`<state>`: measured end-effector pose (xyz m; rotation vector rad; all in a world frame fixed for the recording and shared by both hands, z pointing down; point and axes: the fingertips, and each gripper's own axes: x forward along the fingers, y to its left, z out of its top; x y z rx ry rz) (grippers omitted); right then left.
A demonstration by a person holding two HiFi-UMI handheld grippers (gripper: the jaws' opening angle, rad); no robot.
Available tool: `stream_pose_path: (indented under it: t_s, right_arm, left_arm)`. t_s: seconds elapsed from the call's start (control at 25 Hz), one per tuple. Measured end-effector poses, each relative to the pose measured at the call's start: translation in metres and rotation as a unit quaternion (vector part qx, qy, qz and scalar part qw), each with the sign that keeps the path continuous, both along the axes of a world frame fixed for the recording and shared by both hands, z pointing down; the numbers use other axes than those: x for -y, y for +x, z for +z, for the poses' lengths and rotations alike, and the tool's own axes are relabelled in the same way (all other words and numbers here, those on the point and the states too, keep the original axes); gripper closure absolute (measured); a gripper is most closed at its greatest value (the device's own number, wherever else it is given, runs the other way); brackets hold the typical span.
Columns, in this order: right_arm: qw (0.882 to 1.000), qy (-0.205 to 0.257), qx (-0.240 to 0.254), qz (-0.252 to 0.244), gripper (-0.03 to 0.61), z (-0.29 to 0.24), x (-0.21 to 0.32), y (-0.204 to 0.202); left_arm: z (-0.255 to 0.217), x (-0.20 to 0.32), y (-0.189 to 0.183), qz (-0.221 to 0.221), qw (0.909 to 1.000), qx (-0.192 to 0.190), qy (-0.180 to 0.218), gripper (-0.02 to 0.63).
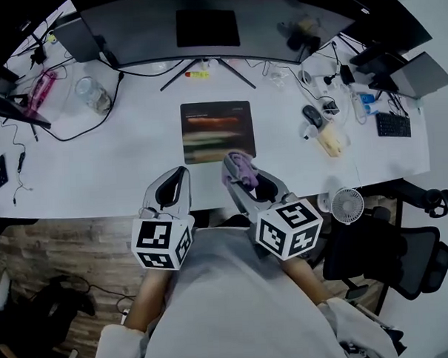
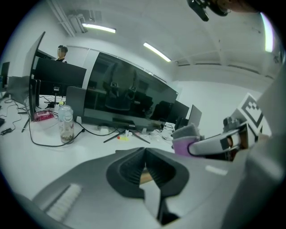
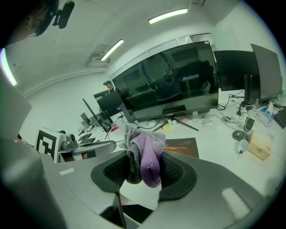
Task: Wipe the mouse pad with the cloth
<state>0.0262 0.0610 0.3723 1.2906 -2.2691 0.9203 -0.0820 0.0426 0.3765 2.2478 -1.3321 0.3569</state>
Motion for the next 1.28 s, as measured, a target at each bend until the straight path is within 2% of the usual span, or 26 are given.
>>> stream_pose_path:
  t_s: [0.16,0.44,0.56,0.68,0.8,1.04,1.28]
  right_arm:
    - [1.000,-0.011,-0.021,0.020,0.411,0.011,0.014,-0.001]
    - [0.998,-0.036,-0.028,0.036,0.411,0.030,0.036,-0.002]
    - [0.999,-0.043,-0.010,0.003,0.411,0.036,0.047,-0.013]
    - [0.998,-0.027,-0.001,-0.054,0.402,0.039,0.057,-0.029]
    - [0.996,-0.017,0.005,-0.084,0.405,0.044,0.069,-0.038]
    - [0.995,-0.025,0.018,-0.091,0.408,0.060,0.109,-0.038]
    - [0.993,-0.068,0.035,-0.090,0.410,0.086,0.142,-0.048]
  left_arm:
    - [0.012,0.010,-0.008,0.002,1.0000,-0.002,-0.009,0.614]
    - [0.036,0.012,-0.011,0.001,0.9993,0.006,-0.037,0.614]
    - [0.047,0.013,-0.009,0.005,0.9986,0.004,-0.052,0.614]
    - [0.057,0.018,-0.005,0.006,0.9980,0.006,-0.063,0.614]
    - [0.068,0.028,-0.003,-0.002,0.9973,0.005,-0.073,0.614]
    - [0.093,0.056,-0.002,-0.025,0.9950,0.015,-0.096,0.614]
    - [0.120,0.084,-0.004,-0.037,0.9920,0.030,-0.117,0.614]
